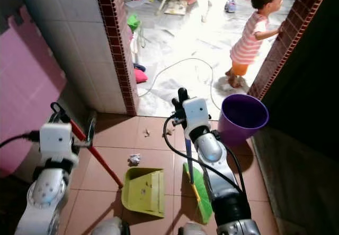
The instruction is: Sweep floor
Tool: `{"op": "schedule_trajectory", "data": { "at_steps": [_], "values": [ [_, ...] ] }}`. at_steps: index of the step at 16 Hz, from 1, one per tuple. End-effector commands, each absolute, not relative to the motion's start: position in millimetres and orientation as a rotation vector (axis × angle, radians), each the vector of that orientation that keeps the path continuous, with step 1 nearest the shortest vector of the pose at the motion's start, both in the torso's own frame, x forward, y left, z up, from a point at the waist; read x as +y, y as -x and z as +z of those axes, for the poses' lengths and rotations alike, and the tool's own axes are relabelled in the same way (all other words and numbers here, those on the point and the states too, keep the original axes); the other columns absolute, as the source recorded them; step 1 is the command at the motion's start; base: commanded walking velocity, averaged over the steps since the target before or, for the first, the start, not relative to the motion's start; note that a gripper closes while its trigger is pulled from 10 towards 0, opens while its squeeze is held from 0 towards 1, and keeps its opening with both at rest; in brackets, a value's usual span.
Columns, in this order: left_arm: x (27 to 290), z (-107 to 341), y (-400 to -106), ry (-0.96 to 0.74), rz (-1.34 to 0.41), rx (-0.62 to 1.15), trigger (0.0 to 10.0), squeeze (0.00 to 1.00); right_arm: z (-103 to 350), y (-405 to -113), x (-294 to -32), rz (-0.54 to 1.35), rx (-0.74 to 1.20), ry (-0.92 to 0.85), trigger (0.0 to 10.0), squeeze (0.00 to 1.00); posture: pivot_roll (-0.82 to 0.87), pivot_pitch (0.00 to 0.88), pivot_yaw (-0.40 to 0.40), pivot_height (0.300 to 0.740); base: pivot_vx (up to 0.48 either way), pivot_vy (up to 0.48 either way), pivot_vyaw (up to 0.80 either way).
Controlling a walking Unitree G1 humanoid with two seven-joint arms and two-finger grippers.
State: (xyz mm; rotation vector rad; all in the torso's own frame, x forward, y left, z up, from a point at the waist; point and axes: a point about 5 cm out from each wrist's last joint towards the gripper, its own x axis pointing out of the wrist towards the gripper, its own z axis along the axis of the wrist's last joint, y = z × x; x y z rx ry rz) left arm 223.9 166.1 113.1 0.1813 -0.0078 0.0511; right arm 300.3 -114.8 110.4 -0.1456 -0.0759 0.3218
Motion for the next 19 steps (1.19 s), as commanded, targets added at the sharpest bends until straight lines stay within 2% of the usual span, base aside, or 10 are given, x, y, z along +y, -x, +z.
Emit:
{"op": "schedule_trajectory", "data": {
  "at_steps": [1,4,12,19],
  "values": [
    [166.9,115.5,-225.2,-0.179,0.038,-0.003,10.0,0.00,120.3,-305.3,-115.9,0.301,-0.132,0.136,10.0,0.00,0.09,0.000,0.058,0.740,0.000,0.000,0.00],
    [162.4,115.5,-224.2,-0.169,0.005,0.002,10.0,0.00,117.1,-306.0,-119.1,0.288,-0.129,0.136,10.0,0.00,0.09,0.000,0.056,0.740,0.000,0.119,0.00],
    [153.3,114.8,-220.2,-0.165,-0.045,0.014,10.0,0.00,115.1,-306.0,-124.5,0.284,-0.128,0.156,10.0,0.00,0.07,0.000,0.046,0.740,0.000,0.480,-0.17],
    [144.0,114.3,-222.3,-0.191,-0.087,0.017,10.0,0.00,116.1,-306.5,-138.8,0.257,-0.124,0.187,10.0,0.00,0.05,0.000,0.045,0.740,0.000,0.000,0.00]
  ]
}}
